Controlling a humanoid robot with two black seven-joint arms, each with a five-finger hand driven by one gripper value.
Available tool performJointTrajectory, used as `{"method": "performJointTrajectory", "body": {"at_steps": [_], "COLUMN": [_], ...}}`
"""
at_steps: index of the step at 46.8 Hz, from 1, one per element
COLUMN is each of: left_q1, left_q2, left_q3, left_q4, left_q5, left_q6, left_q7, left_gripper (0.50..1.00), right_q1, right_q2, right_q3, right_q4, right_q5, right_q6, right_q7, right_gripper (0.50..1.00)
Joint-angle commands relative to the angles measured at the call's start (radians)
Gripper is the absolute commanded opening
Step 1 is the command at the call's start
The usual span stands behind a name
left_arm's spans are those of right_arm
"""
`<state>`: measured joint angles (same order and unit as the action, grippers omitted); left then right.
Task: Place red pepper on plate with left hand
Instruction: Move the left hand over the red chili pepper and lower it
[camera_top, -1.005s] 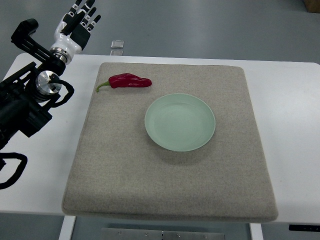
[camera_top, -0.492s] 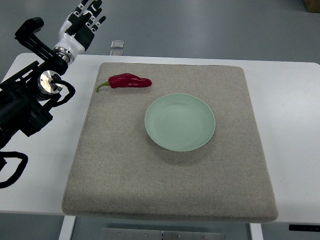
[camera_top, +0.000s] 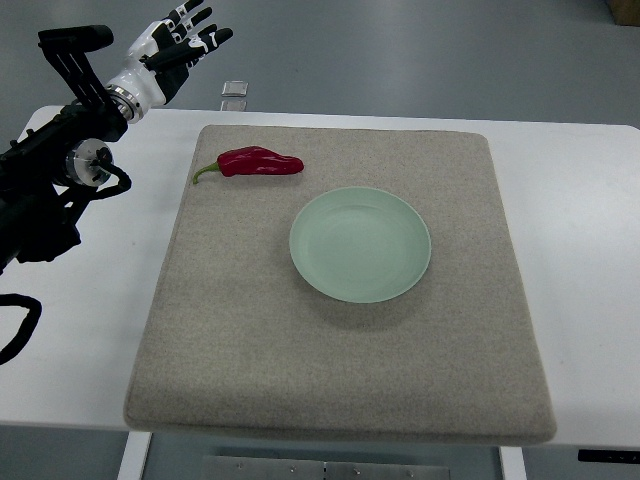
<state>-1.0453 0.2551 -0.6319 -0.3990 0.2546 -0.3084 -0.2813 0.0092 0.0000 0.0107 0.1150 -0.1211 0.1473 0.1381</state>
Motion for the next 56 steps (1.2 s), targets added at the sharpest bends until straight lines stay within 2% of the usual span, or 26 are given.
{"method": "performJointTrajectory", "body": {"at_steps": [1,13,24,40,56], "left_q1": [-0.002,-0.015,-0.047,-0.076,-0.079], "left_q2": [0.006,0.027,0.053,0.055,0.069], "left_q3": [0.0,0.014,0.199,0.21,0.219], "left_q4": [0.0,0.0,-0.009,-0.017,-0.075], "left_q5": [0.043,0.08,0.14,0.486,0.797], "left_q6": [0.0,0.0,0.0,0.0,-0.001], "left_q7": [0.001,-0.001,-0.001,-0.002,-0.002], "left_gripper": [0.988,0.986,0.984,0.981,0.981], "right_q1": [0.0,0.0,0.0,0.0,0.0], "right_q2": [0.0,0.0,0.0,0.0,0.0], "right_q3": [0.0,0.0,0.0,0.0,0.0], "right_q4": [0.0,0.0,0.0,0.0,0.0], "right_q5": [0.0,0.0,0.0,0.0,0.0], "right_q6": [0.0,0.0,0.0,0.0,0.0], "right_q7": [0.0,0.0,0.0,0.0,0.0], "right_gripper": [0.928,0.928,0.928,0.928,0.928]}}
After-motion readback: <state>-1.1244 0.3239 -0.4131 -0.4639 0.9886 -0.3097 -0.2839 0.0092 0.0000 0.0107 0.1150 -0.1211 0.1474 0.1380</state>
